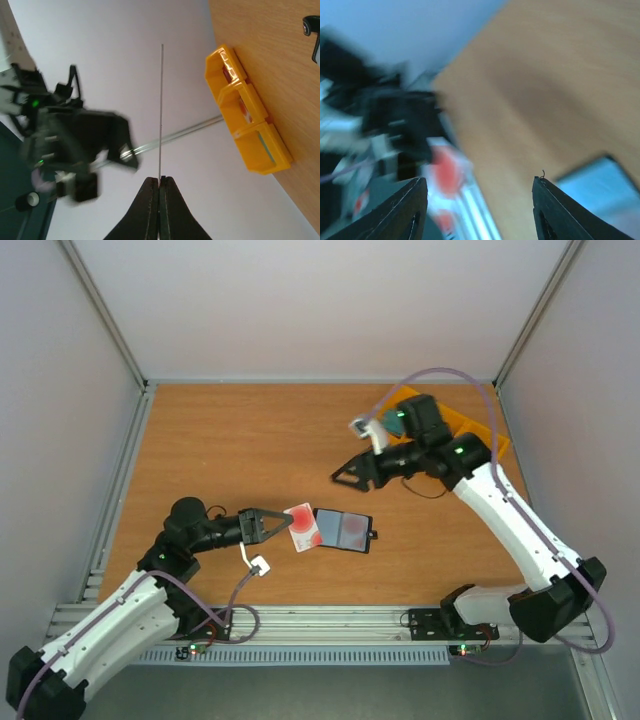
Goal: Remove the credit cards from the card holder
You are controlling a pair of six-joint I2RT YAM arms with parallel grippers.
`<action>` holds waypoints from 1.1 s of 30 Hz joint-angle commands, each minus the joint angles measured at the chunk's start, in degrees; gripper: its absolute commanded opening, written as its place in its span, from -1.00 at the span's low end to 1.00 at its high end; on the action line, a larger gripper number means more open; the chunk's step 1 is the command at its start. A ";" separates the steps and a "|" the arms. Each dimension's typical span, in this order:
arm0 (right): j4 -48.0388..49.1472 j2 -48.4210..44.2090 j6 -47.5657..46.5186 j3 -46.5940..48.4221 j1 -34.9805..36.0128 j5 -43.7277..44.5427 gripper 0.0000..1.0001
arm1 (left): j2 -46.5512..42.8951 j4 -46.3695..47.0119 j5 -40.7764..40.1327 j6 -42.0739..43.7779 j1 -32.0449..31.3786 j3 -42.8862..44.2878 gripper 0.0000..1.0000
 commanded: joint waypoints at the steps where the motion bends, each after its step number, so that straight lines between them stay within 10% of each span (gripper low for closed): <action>1: -7.54 2.68 -13.71 9.22 15.55 -8.01 0.18 | -1.02 5.77 3.76 5.81 -0.97 -1.43 -0.99; 4: -8.43 1.87 -18.15 12.02 17.26 -2.08 0.14 | -2.49 8.72 3.68 -2.38 -1.63 -0.83 -0.99; 11: 15.94 -15.67 -44.08 -6.67 22.75 14.53 0.24 | -2.77 -4.01 1.76 -75.38 -1.65 12.70 -1.00; 17: 32.25 -17.96 -50.24 -10.72 22.70 5.70 0.32 | 0.67 19.08 7.03 -115.41 -1.72 11.78 -0.99; 28: 34.08 -14.45 -28.92 -3.12 22.75 -8.46 -0.32 | 2.49 22.22 1.05 -121.51 -2.33 14.19 -0.99; 33: 31.85 -12.37 -27.55 -1.10 22.75 -2.15 -0.15 | 2.33 22.58 1.67 -119.66 -2.38 14.01 -0.99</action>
